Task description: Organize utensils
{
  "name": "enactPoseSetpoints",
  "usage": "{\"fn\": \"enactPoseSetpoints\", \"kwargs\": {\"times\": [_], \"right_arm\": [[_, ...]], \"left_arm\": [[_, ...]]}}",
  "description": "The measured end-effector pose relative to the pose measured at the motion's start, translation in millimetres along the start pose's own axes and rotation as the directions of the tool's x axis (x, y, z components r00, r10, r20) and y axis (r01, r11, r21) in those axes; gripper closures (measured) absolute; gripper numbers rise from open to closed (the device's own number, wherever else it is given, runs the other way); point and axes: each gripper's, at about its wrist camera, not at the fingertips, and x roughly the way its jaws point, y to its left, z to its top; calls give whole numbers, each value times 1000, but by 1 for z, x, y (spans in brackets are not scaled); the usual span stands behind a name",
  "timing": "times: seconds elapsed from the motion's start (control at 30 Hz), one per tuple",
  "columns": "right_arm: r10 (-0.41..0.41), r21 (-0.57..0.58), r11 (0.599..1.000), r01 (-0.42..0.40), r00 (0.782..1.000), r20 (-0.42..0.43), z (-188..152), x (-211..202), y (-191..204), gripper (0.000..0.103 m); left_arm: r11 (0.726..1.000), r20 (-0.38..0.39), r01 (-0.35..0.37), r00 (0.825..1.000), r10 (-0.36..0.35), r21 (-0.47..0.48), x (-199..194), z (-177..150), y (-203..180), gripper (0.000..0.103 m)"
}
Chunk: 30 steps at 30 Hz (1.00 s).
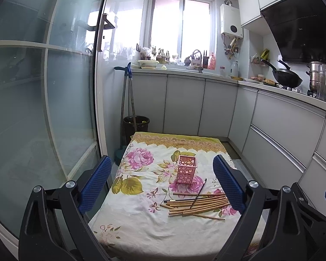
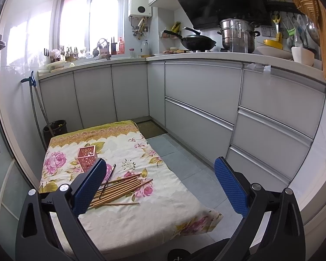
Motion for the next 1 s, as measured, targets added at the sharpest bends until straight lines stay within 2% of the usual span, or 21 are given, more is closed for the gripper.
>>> {"fn": "enactPoseSetpoints", "kwargs": {"times": [1.0], "right_arm": [[11, 8, 1000, -11, 999, -35, -1, 13, 0, 6]], "left_arm": [[1000, -21, 1, 1000, -1, 17, 10, -3, -6, 9]]}}
